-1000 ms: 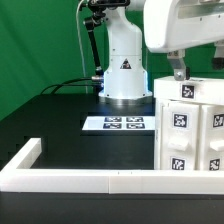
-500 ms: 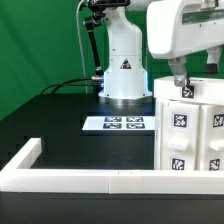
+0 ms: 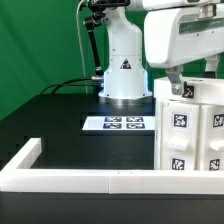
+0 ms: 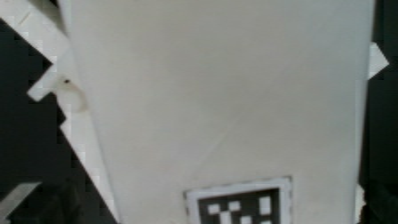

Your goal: Assemble cabinet

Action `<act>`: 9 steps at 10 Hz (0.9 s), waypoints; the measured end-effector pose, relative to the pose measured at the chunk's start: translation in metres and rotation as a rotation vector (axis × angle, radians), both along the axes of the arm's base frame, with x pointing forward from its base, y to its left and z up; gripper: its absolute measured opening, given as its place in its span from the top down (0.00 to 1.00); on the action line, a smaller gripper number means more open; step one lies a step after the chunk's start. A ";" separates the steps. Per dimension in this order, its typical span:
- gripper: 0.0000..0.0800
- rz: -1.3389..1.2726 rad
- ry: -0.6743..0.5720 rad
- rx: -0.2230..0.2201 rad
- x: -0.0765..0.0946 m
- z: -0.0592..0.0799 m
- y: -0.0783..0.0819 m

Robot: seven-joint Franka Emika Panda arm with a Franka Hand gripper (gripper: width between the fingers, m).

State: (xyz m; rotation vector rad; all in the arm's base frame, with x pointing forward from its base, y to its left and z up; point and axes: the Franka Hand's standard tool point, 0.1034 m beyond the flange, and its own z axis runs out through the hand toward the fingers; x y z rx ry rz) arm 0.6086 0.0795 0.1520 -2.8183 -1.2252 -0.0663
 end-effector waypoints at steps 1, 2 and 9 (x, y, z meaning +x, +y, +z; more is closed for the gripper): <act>0.14 -0.020 0.002 0.000 0.000 0.000 0.000; 0.31 -0.045 0.003 0.001 0.000 0.000 -0.001; 0.31 -0.511 0.019 0.013 0.000 -0.001 -0.001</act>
Offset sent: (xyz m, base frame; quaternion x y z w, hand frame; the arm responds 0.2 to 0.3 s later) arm 0.0000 0.0000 0.0000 0.0000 0.0000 0.0000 1.0000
